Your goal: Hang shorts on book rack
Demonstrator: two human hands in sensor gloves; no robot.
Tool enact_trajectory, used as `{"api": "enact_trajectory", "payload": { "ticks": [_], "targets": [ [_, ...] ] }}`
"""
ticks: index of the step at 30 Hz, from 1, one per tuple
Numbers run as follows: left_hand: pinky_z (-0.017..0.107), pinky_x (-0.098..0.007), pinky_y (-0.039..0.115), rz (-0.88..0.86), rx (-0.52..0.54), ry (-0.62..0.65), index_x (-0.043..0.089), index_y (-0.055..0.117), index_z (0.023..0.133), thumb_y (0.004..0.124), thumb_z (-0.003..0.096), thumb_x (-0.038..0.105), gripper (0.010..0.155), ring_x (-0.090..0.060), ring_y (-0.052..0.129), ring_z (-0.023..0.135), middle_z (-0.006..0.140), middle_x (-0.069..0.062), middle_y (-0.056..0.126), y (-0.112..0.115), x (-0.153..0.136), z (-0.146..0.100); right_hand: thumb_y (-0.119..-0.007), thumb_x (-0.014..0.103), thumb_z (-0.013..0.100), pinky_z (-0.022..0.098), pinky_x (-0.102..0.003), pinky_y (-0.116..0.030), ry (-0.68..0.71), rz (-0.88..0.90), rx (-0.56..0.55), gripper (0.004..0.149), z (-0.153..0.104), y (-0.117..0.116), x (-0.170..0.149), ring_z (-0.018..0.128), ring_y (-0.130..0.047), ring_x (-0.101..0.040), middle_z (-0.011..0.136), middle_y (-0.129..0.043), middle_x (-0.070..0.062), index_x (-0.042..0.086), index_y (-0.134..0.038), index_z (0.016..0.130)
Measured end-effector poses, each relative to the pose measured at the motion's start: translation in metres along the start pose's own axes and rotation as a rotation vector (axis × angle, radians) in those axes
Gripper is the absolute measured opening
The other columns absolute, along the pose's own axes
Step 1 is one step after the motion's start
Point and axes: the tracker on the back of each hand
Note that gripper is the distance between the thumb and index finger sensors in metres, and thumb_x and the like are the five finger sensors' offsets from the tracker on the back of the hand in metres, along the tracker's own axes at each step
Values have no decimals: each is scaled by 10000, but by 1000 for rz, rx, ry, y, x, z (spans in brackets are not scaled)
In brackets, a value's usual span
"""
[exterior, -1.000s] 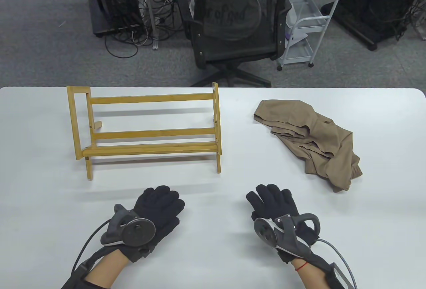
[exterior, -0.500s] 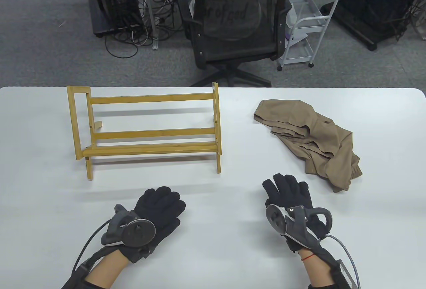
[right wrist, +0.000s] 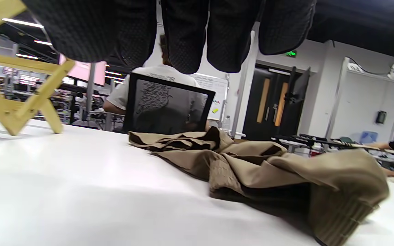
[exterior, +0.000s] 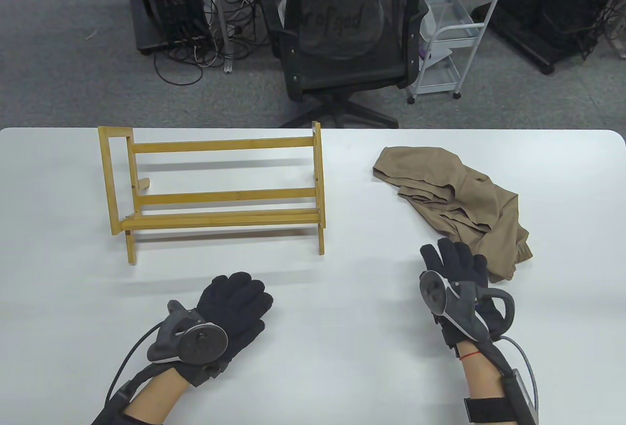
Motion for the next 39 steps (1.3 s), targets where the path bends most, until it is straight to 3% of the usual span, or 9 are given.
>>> {"api": "enact_trajectory", "payload": {
  "ticks": [11, 18, 25, 31, 33, 35, 39],
  "targets": [
    [671, -662, 522, -15, 12, -6, 262, 757, 965, 687, 480, 484, 538, -396, 658, 1019, 1062, -27, 726, -1, -2, 0, -684, 559, 457, 815, -525, -528, -230, 24, 135, 569, 40, -24, -35, 1113, -576, -271, 1183, -528, 59, 462, -568, 1005],
    [670, -662, 524, -22, 16, 2, 263, 759, 964, 687, 480, 485, 538, -396, 659, 1019, 1061, -27, 729, -1, -3, 1, -662, 596, 458, 830, -542, -484, -363, 32, 244, 586, 55, -55, -55, 1139, -504, -286, 1207, -463, 54, 482, -533, 1018],
    [670, -663, 523, -35, 15, 0, 261, 761, 964, 688, 480, 485, 539, -397, 659, 1018, 1060, -28, 731, -2, -4, 2, -636, 654, 437, 842, -593, -386, -374, -68, 355, 627, 58, -84, -55, 1166, -361, -345, 1234, -385, 16, 517, -489, 1031],
    [670, -662, 525, -34, 21, -3, 260, 760, 965, 687, 480, 486, 541, -396, 659, 1019, 1060, -29, 732, -3, -5, 4, -615, 680, 429, 828, -616, -437, -366, -155, 366, 603, 67, -88, -43, 1151, -438, -374, 1225, -443, -7, 551, -515, 1010],
    [670, -662, 525, -32, 24, -4, 261, 761, 964, 687, 480, 486, 539, -396, 659, 1019, 1060, -28, 732, -4, -6, 5, -612, 681, 435, 812, -553, -555, -359, -167, 372, 578, 69, -89, -42, 1112, -589, -333, 1205, -509, -1, 577, -512, 995],
    [670, -662, 526, -34, 23, -6, 261, 761, 964, 687, 480, 486, 539, -396, 661, 1018, 1060, -28, 733, -4, -7, 6, -646, 654, 448, 800, -517, -567, -403, -59, 390, 552, 69, -90, -45, 1080, -594, -343, 1197, -491, -26, 587, -514, 980],
    [668, -662, 528, -40, 17, -11, 258, 763, 964, 688, 480, 485, 540, -398, 664, 1016, 1059, -30, 734, -3, -9, 7, -711, 637, 443, 766, -466, -627, -383, -100, 373, 532, 71, -89, -45, 1039, -649, -318, 1175, -532, -7, 596, -546, 947]
  ]
}}
Point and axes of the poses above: the tracker on the back of each hand, its own x axis roughly to the thumb side, its own z axis roughly from the wrist to the fingertips, y = z × x
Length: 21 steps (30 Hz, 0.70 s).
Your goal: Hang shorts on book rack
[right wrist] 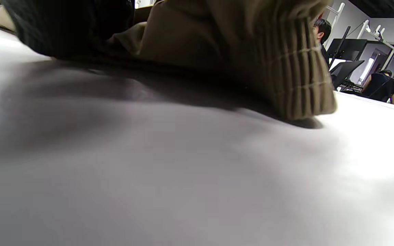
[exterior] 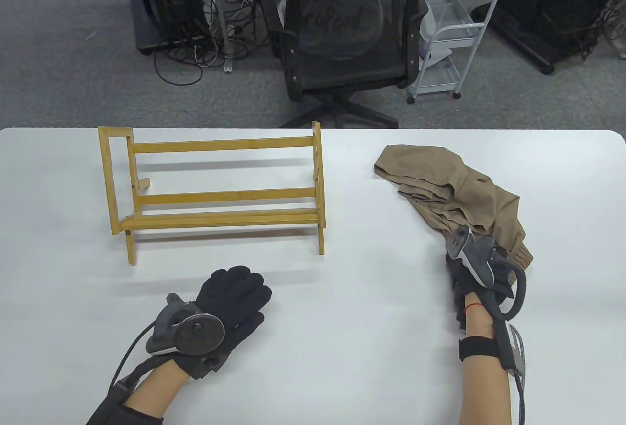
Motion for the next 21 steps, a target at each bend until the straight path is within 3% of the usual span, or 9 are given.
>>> {"api": "enact_trajectory", "payload": {
  "ticks": [13, 17, 21],
  "targets": [
    [665, -662, 537, 4, 2, 0, 259, 773, 957, 688, 480, 486, 535, -398, 677, 1011, 1052, -31, 748, -1, 1, -2, -912, 445, 449, 539, -241, -853, 113, -2, -141, 399, -7, 7, 7, 664, -960, -111, 971, -814, 33, 471, -741, 809],
    [665, -661, 540, 8, 14, -2, 260, 774, 956, 688, 479, 487, 535, -398, 680, 1010, 1050, -30, 751, -4, 2, -4, -969, 404, 387, 447, -237, -901, 113, 78, -187, 391, -11, 11, 3, 559, -1016, -113, 886, -905, 4, 437, -824, 748],
    [664, -661, 541, 18, 34, -8, 258, 775, 955, 688, 479, 487, 535, -397, 682, 1009, 1048, -31, 753, -9, 1, -7, -977, 397, 383, 428, -237, -909, 118, 116, -190, 388, -15, 21, 1, 542, -1024, -112, 867, -918, -4, 424, -835, 743]
  ]
}}
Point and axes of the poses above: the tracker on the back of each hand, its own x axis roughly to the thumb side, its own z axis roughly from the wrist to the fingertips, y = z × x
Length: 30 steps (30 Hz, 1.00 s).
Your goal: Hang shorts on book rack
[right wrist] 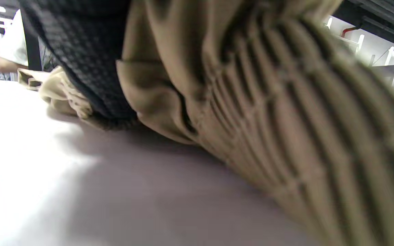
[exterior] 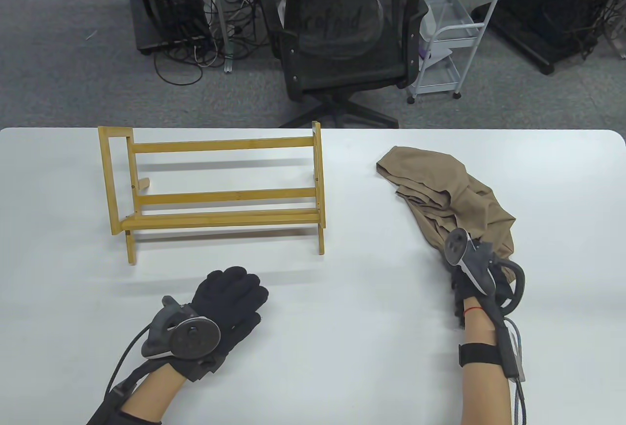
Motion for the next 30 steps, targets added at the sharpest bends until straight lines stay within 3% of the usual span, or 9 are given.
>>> {"api": "enact_trajectory", "payload": {
  "ticks": [18, 30],
  "targets": [
    [666, -661, 538, 12, 32, -32, 259, 778, 953, 688, 480, 486, 533, -397, 680, 1011, 1048, -30, 754, -9, -6, -4, -984, 387, 365, 397, -243, -915, -60, 303, -245, 384, -15, 83, -31, 501, -1034, -119, 834, -934, -19, 398, -857, 727],
    [666, -661, 538, 5, 25, -44, 258, 779, 953, 688, 479, 486, 533, -397, 679, 1010, 1046, -32, 757, -10, -7, -4, -982, 388, 372, 400, -240, -914, -41, 527, -465, 383, -42, 149, -49, 503, -1033, -118, 837, -928, -20, 393, -855, 734]
  ]
}}
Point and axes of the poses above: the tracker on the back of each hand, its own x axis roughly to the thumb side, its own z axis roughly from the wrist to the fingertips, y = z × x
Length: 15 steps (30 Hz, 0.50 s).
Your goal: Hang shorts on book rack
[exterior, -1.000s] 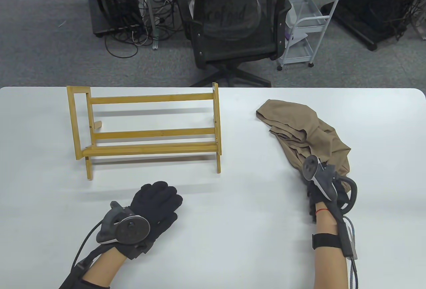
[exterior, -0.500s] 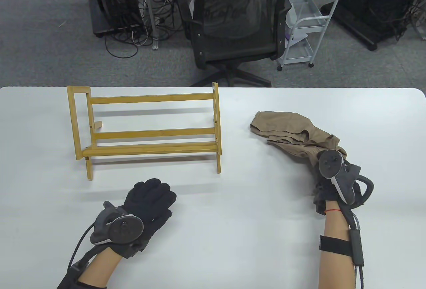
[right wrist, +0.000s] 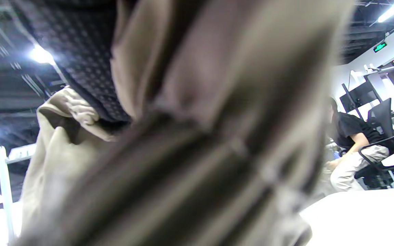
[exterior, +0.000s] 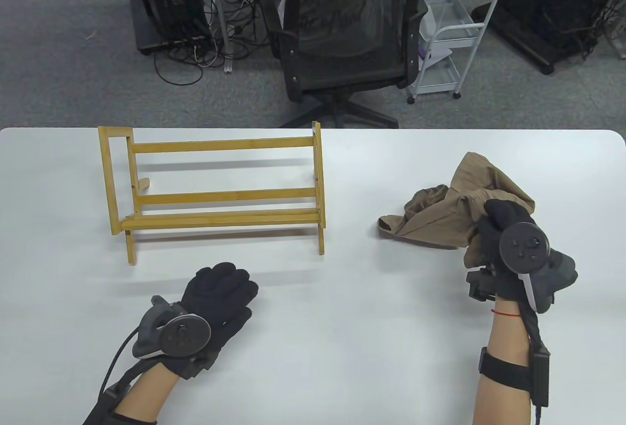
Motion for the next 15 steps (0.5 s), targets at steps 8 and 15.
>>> {"api": "enact_trajectory", "payload": {
  "ticks": [8, 15],
  "targets": [
    [666, -661, 537, 0, 4, -7, 257, 778, 953, 688, 479, 486, 533, -397, 678, 1011, 1048, -29, 754, -1, -1, 0, -982, 388, 376, 400, -239, -915, 42, 107, -130, 381, -6, 44, 10, 503, -1033, -119, 836, -927, -23, 390, -856, 736],
    [666, -661, 538, 0, 11, -13, 258, 779, 952, 688, 479, 486, 532, -396, 678, 1011, 1047, -30, 755, -2, -2, 0, -983, 386, 376, 396, -241, -915, 94, 177, -210, 381, -17, 77, 21, 495, -1036, -122, 830, -931, -32, 384, -860, 738]
  ]
}}
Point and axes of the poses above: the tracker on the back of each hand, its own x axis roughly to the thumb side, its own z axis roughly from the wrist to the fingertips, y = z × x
